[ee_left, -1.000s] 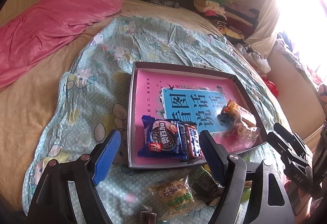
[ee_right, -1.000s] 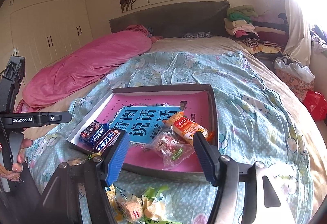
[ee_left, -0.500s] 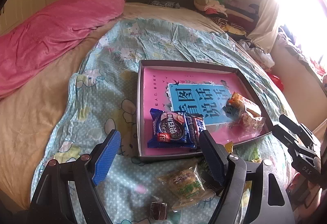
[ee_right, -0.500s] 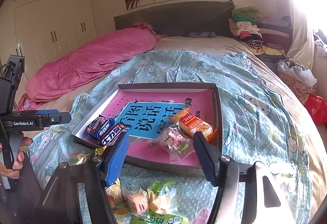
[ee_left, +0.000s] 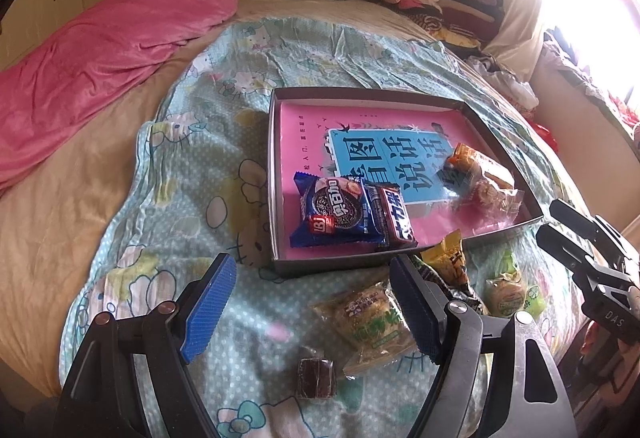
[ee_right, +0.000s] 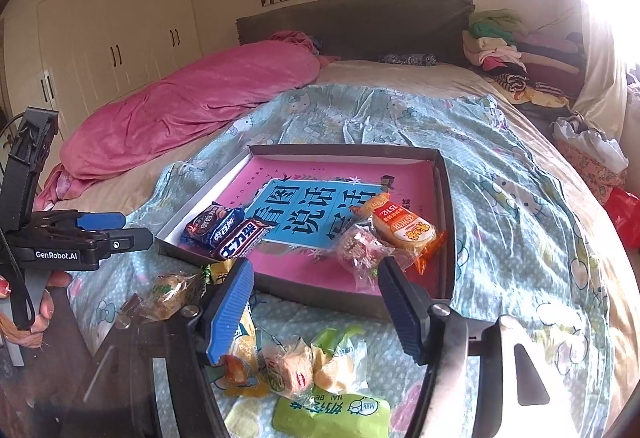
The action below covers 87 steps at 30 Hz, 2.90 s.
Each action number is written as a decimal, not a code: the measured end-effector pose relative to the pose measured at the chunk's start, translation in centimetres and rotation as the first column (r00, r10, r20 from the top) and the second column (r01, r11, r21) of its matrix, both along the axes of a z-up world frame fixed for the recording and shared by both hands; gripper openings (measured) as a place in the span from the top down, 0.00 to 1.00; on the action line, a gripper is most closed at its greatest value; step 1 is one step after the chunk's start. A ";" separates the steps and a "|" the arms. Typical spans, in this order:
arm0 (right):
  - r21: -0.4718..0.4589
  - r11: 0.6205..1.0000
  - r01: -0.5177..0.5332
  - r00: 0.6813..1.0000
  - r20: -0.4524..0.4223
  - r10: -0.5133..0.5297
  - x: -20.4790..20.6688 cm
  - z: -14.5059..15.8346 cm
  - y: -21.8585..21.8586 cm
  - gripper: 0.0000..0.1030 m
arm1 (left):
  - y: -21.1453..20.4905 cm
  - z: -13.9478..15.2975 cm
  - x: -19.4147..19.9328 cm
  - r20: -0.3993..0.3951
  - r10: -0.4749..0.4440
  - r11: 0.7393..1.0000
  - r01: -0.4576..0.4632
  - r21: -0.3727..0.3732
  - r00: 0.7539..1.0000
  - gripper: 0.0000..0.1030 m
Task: Organize snacks
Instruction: 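Move both grippers back toward the remaining snacks beside the box, then grasp the dark brown wrapped cake with the left gripper while the right grasps the round biscuit pack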
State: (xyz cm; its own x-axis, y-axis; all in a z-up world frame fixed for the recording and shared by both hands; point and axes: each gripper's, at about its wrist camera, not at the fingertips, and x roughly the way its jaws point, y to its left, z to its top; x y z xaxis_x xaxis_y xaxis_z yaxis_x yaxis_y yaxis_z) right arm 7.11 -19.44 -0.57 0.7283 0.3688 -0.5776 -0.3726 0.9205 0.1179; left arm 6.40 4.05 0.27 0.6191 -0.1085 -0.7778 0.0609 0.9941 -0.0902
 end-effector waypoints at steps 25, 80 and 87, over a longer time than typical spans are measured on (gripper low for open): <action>-0.060 0.997 -0.057 0.994 -0.101 0.051 -1.5 -1.7 1.2 0.37 | 1.4 -2.8 -3.8 -0.114 0.019 1.000 -0.017 0.024 0.993 0.22; -0.331 0.927 -0.174 0.979 -0.157 0.128 -1.3 -5.7 5.3 0.64 | 0.2 -6.8 -3.0 -0.253 -0.049 0.997 0.034 -0.062 0.966 0.53; -0.491 0.849 -0.195 0.981 -0.106 0.164 -1.4 -6.9 7.3 0.67 | 0.3 -6.9 -2.6 -0.250 -0.044 0.997 0.028 -0.065 0.967 0.53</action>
State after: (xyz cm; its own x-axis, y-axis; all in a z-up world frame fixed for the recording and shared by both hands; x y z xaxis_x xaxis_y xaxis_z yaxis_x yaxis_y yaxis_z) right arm 5.72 -12.12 -7.44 0.6370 0.1422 -0.7576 -0.5437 0.7795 -0.3109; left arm 3.77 4.31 -6.67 0.3998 -0.1789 -0.8990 0.0643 0.9838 -0.1672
